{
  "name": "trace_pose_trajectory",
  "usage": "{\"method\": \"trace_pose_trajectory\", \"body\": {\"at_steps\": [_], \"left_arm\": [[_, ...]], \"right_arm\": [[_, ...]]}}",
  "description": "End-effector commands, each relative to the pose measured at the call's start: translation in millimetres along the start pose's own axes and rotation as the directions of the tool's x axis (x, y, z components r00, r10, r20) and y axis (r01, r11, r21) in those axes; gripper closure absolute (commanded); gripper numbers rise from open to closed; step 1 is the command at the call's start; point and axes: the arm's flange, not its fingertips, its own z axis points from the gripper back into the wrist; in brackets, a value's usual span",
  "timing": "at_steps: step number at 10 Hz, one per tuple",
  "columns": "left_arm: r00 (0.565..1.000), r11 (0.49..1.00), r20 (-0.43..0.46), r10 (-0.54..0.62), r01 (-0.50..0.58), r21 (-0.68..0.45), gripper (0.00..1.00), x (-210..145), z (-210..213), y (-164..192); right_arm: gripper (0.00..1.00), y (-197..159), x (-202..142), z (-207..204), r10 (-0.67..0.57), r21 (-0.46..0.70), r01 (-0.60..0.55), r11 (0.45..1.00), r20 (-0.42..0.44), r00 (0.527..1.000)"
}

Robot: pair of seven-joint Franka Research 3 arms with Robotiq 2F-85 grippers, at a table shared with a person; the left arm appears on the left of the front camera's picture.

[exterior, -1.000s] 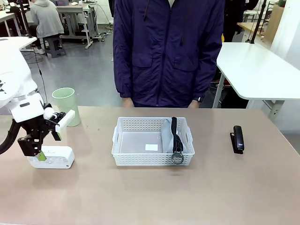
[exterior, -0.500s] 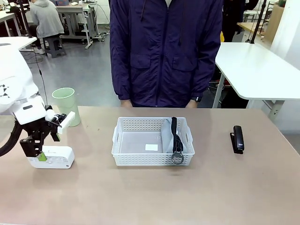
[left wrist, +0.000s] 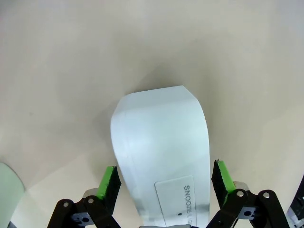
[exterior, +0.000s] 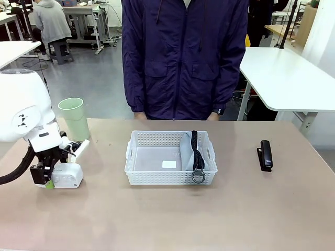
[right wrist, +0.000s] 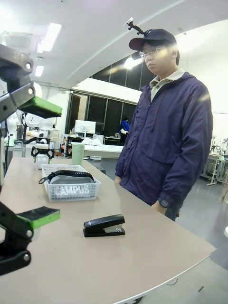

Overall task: Efficiently arrange items inside the basket to fit them all.
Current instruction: Pick up the Digital clock and place it inside the Organizing basket.

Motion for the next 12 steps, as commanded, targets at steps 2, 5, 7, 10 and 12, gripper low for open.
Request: {"method": "trace_pose_trajectory", "body": {"at_steps": [2, 5, 7, 10, 12], "left_arm": [[0.999, 1.0, -0.032, 0.027, -0.027, 0.01, 0.0, -4, -15, -33], [1.0, 1.0, -0.005, 0.012, -0.012, -0.008, 0.59, -2, -18, -28], [1.0, 1.0, 0.014, 0.012, -0.012, -0.003, 1.0, -2, -17, -26], [1.0, 1.0, 0.019, 0.023, -0.023, 0.008, 1.0, -2, -16, -26], [0.999, 1.0, 0.048, 0.027, -0.027, 0.011, 1.0, -3, -14, -26]], "right_arm": [[0.0, 2, 2, 0, 0.022, 0.012, -0.022, 1.0, 0.007, 1.0], [0.0, 2, 2, 0, 0.022, 0.012, -0.022, 1.0, 0.007, 1.0], [0.0, 2, 2, 0, 0.022, 0.012, -0.022, 1.0, 0.007, 1.0], [0.0, 2, 2, 0, 0.022, 0.012, -0.022, 1.0, 0.007, 1.0], [0.0, 2, 2, 0, 0.022, 0.012, -0.022, 1.0, 0.007, 1.0]]}}
